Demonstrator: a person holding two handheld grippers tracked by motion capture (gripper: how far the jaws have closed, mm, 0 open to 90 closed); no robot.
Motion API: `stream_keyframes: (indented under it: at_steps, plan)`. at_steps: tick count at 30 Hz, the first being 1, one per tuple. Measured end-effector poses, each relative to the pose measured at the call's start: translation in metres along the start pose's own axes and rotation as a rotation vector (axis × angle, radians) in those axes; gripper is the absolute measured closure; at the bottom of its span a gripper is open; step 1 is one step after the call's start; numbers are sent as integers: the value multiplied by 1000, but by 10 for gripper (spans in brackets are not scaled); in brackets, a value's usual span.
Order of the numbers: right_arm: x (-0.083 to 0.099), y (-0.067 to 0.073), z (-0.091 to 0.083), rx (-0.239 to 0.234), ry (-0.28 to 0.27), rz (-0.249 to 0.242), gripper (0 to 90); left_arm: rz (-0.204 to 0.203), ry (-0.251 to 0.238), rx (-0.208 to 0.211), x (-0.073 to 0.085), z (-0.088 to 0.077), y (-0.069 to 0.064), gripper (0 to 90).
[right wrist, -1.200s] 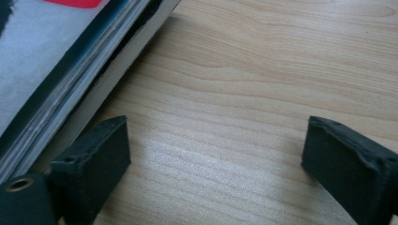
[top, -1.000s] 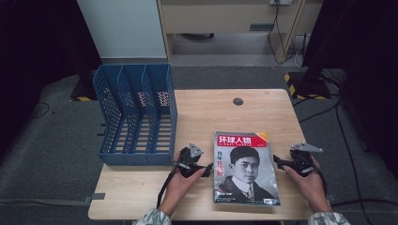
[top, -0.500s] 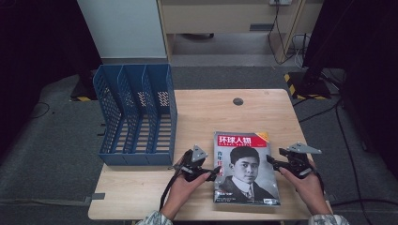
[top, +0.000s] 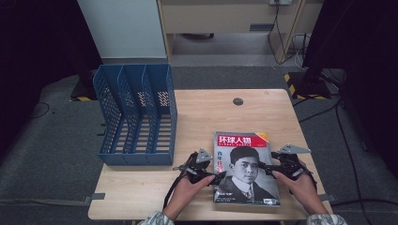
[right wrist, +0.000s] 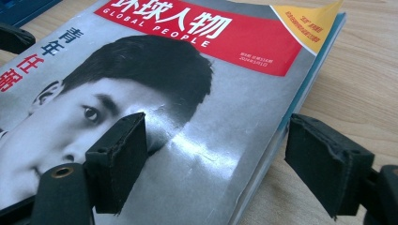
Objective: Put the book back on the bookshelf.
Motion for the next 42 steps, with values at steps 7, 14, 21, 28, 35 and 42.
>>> stream_keyframes:
  at_steps: [7, 14, 21, 28, 35, 42]
  plan:
    - [-1, 2, 0, 9, 6, -33, 241, -19, 5, 34, 0, 4, 0, 116]
    - [-3, 8, 4, -10, 16, -56, 260, -21, 9, 51, 0, 6, -1, 108]
    - [-4, 9, 4, -9, 22, -63, 263, -32, 5, 50, -3, 7, -2, 135]
    - [-4, 10, 4, 2, 26, -76, 256, -44, -13, 20, -7, 0, 2, 305]
    - [-6, 13, 3, 0, 22, -81, 243, -47, -19, 4, -9, -3, 5, 436]
    - [-9, 19, 6, 7, 20, -105, 244, -53, -28, 10, -13, -10, 9, 517]
Point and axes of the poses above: each handheld gripper's, and its own axes: z roughly forward along the jaws, x roughly out of its underside, y roughly to its left, the point moved 3 cm from there along z, roughly forward along the jaws, and after that the axes turned 10 degrees about -x, right-handed, at the moved point
